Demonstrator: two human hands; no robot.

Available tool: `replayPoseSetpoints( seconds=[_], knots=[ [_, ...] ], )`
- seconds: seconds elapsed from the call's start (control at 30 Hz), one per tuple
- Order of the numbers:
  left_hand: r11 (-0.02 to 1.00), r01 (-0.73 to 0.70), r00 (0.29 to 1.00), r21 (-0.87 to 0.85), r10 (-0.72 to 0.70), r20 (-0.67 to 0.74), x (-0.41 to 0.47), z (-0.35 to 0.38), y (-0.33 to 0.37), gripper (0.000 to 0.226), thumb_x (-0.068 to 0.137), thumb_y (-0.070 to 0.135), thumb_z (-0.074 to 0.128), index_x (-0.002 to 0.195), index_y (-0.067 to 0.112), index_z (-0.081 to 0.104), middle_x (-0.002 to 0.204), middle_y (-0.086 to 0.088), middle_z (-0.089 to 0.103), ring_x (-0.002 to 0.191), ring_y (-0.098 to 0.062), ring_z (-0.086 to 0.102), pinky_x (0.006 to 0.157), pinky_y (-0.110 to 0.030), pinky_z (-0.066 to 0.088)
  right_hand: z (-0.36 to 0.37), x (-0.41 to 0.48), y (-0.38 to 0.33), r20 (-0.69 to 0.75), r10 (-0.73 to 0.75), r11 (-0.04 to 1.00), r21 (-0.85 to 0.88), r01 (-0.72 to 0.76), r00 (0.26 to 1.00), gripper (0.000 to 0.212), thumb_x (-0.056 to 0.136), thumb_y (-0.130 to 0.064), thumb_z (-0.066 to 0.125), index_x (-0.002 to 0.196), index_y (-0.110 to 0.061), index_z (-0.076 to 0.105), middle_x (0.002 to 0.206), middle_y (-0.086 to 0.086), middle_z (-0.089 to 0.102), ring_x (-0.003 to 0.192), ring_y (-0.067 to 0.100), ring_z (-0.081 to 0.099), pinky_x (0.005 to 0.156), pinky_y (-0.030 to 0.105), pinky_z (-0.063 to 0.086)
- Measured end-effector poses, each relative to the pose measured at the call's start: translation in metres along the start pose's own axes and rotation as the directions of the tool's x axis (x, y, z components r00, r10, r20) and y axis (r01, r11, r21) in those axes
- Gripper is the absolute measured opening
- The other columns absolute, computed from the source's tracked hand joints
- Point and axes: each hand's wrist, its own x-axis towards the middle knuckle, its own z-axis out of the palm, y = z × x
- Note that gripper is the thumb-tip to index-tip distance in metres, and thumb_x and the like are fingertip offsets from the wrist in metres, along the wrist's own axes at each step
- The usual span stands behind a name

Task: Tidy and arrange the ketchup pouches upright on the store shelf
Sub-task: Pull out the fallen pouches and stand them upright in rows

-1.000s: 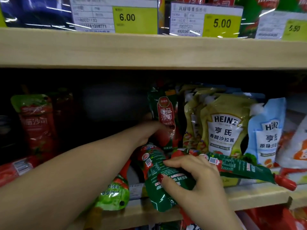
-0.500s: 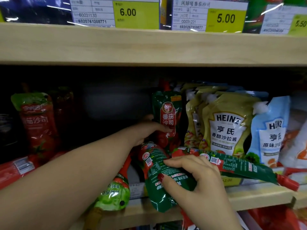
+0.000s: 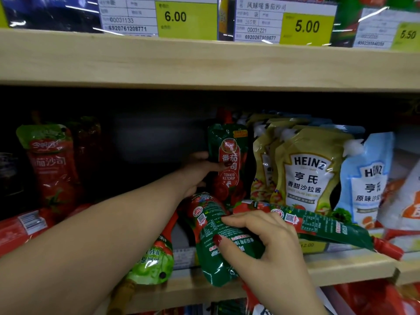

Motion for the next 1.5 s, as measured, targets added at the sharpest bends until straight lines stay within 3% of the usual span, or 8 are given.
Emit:
replayPoseSetpoints(
  seconds=[0.2, 0.33, 0.57, 0.77, 1.03, 1.17, 1.33, 1.5],
  knots=[
    [0.995, 0.047, 0.999, 0.092, -0.045, -0.023, -0.008, -0.003, 0.005, 0.066, 0.072, 0.020, 0.077, 0.131, 0.017, 0.047, 0.120, -0.001, 0.056, 0.110, -0.020, 0.050, 0.092, -0.037, 0.042, -0.001, -0.002, -0.001, -0.005, 0.026, 0.999, 0.024, -0.026, 1.000, 0.025, 0.064, -0.051, 0.064, 0.088, -0.043, 0.069, 0.089, -0.032, 0.061, 0.098, -0.005, 0.048, 0.090, 0.030, 0.035],
    [0.990, 0.070, 0.995, 0.119, -0.061, -0.079, -0.022, -0.019, 0.014, 0.046, 0.079, 0.013, 0.070, 0.121, 0.013, 0.053, 0.122, -0.007, 0.060, 0.109, -0.019, 0.056, 0.092, -0.032, 0.042, -0.005, -0.002, -0.006, 0.025, 0.011, 1.000, 0.022, -0.011, 1.000, 0.023, 0.069, -0.046, 0.065, 0.092, -0.042, 0.069, 0.094, -0.031, 0.060, 0.101, -0.004, 0.050, 0.093, 0.037, 0.040],
    [0.993, 0.009, 0.998, 0.116, -0.001, -0.065, -0.063, -0.052, 0.034, 0.013, 0.082, 0.007, 0.064, 0.084, 0.020, 0.064, 0.101, -0.003, 0.068, 0.089, -0.013, 0.064, 0.081, -0.024, 0.049, -0.027, -0.007, -0.002, -0.053, -0.014, 0.965, 0.262, 0.028, 0.998, 0.030, 0.086, -0.005, 0.058, 0.095, -0.031, 0.071, 0.095, -0.018, 0.071, 0.096, -0.003, 0.061, 0.079, 0.010, 0.047],
    [0.979, -0.121, 0.992, 0.165, 0.112, 0.062, -0.099, -0.066, 0.037, 0.013, 0.076, 0.009, 0.070, 0.079, 0.021, 0.070, 0.075, 0.006, 0.074, 0.074, -0.009, 0.070, 0.071, -0.022, 0.055, -0.041, -0.016, 0.005, 0.002, -0.020, 0.998, 0.067, 0.020, 1.000, 0.067, 0.072, 0.019, 0.052, 0.093, -0.043, 0.065, 0.103, -0.023, 0.063, 0.102, -0.017, 0.050, 0.081, 0.003, 0.040],
    [0.970, -0.158, 0.978, 0.183, 0.128, 0.167, -0.130, -0.080, 0.032, 0.012, 0.076, 0.007, 0.070, 0.083, 0.017, 0.072, 0.088, -0.006, 0.074, 0.077, -0.013, 0.070, 0.067, -0.021, 0.057, -0.030, -0.022, -0.003, 0.188, -0.149, 0.978, -0.115, 0.172, 0.971, 0.065, 0.066, -0.004, 0.079, 0.112, -0.044, 0.055, 0.118, -0.023, 0.056, 0.117, -0.007, 0.044, 0.098, 0.009, 0.031],
    [0.965, -0.183, 0.974, 0.190, 0.151, 0.169, -0.134, -0.085, 0.029, 0.015, 0.076, 0.008, 0.071, 0.085, 0.019, 0.071, 0.085, -0.004, 0.073, 0.080, -0.013, 0.069, 0.074, -0.026, 0.056, -0.024, -0.022, 0.003, 0.119, -0.176, 0.981, -0.063, 0.185, 0.977, 0.063, 0.070, 0.007, 0.071, 0.111, -0.039, 0.062, 0.119, -0.017, 0.060, 0.118, 0.000, 0.050, 0.101, 0.026, 0.039],
    [0.918, -0.258, 0.944, 0.300, 0.174, 0.280, -0.137, -0.088, 0.025, 0.032, 0.073, 0.008, 0.074, 0.095, 0.030, 0.068, 0.106, 0.002, 0.069, 0.098, -0.009, 0.065, 0.083, -0.025, 0.054, -0.012, -0.021, 0.002, -0.032, -0.201, 0.979, 0.033, 0.202, 0.979, 0.068, 0.069, 0.018, 0.063, 0.104, -0.041, 0.063, 0.112, -0.015, 0.064, 0.111, -0.003, 0.055, 0.093, 0.010, 0.041],
    [0.837, -0.356, 0.895, 0.415, 0.178, 0.410, -0.136, -0.081, 0.022, 0.070, 0.066, 0.012, 0.081, 0.121, 0.043, 0.052, 0.133, 0.013, 0.051, 0.122, -0.003, 0.045, 0.099, -0.024, 0.043, -0.004, -0.008, -0.017, -0.282, -0.246, 0.941, 0.162, 0.298, 0.927, 0.027, 0.080, -0.010, 0.069, 0.097, -0.031, 0.068, 0.097, -0.010, 0.069, 0.094, 0.007, 0.064, 0.080, 0.019, 0.050]
  ],
)
